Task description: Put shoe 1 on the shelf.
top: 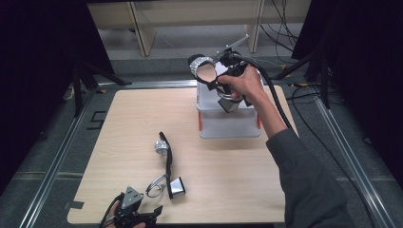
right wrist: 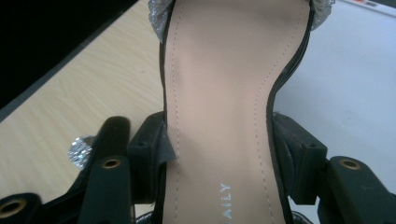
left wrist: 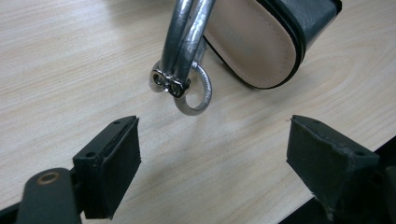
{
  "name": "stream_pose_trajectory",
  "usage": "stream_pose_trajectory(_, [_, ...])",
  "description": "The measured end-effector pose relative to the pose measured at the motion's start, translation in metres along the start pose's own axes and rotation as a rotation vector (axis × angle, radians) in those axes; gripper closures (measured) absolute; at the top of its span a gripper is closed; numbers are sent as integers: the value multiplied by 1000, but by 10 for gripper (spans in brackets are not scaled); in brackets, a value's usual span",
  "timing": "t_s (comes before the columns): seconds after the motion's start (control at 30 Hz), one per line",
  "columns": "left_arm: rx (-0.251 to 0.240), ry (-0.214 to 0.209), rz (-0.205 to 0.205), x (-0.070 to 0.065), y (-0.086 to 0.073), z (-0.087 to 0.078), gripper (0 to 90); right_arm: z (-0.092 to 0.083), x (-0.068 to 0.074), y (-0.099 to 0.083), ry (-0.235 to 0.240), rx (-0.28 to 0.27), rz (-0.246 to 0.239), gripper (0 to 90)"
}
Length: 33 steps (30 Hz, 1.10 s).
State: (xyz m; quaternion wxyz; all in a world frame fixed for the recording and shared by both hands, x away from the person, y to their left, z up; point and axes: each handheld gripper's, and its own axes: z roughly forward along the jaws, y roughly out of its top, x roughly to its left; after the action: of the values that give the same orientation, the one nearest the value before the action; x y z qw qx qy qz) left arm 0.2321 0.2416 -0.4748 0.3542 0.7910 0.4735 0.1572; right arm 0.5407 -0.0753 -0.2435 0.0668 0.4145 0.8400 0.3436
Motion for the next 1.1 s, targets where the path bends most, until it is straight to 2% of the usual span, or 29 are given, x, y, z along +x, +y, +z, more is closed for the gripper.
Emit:
stream_pose_trajectory(0.1, [6,-2,4,0,0,0,168,4,-8,7,-27,7,33,428])
stream_pose_trajectory(0.13, [6,8,20,1,0,1,168,6,-11,10,-32,12,57,428])
stream_pose_trajectory(0.23, [3,-3,13,1,0,0,168,9,-16,13,-53,19,75,428])
stream_pose_trajectory(0.27, [4,-3,15,1,0,-1,168,15,-23,16,-70,21,104,428])
stream_pose_trajectory(0.33, [0,-2,3,0,0,-1,168,19,-28,17,-93,37,124,428])
stream_pose_trajectory(0.43, [4,-2,12,0,0,-1,168,27,-35,17,-113,46,140,428])
stream_pose_trajectory(0.47, [8,5,43,2,1,0,168,30,-37,18,-124,52,165,428])
stream_pose_trajectory(0.5, [1,3,45,2,1,0,168,31,-39,18,-133,69,165,428])
stream_pose_trajectory(0.6, [1,4,41,2,2,0,168,36,-43,18,-151,77,180,428])
stream_pose_trajectory(0.67, [5,-6,5,-1,0,-1,168,41,-48,18,-152,98,203,428])
stream_pose_trajectory(0.7, [-4,-2,0,-1,0,-1,168,43,-50,18,-152,96,188,428])
stream_pose_trajectory(0.73, [-1,0,2,-1,1,-1,168,44,-49,18,-160,101,226,428])
stream_pose_trajectory(0.77, [0,-5,4,-1,1,-1,168,46,-51,18,-162,103,224,427])
stream_pose_trajectory(0.83, [1,-9,7,-1,1,-1,168,49,-52,18,-181,114,256,427])
stream_pose_trajectory(0.87, [0,-9,7,-1,1,-1,168,49,-54,18,-184,111,246,426])
stream_pose_trajectory(0.9, [-9,-5,0,-1,0,0,168,50,-54,18,-195,117,266,426])
stream_pose_trajectory(0.93, [-13,-6,3,-1,0,0,168,51,-56,18,-195,114,247,426])
stream_pose_trajectory(0.97, [-10,-6,0,-2,0,-1,168,51,-55,19,-212,121,271,425])
stream_pose_trajectory(1.03, [-9,-6,-3,-2,0,-1,168,52,-56,18,-208,117,278,425])
stream_pose_trajectory(1.1, [-16,-7,1,-1,0,0,168,55,-57,17,-230,116,281,422])
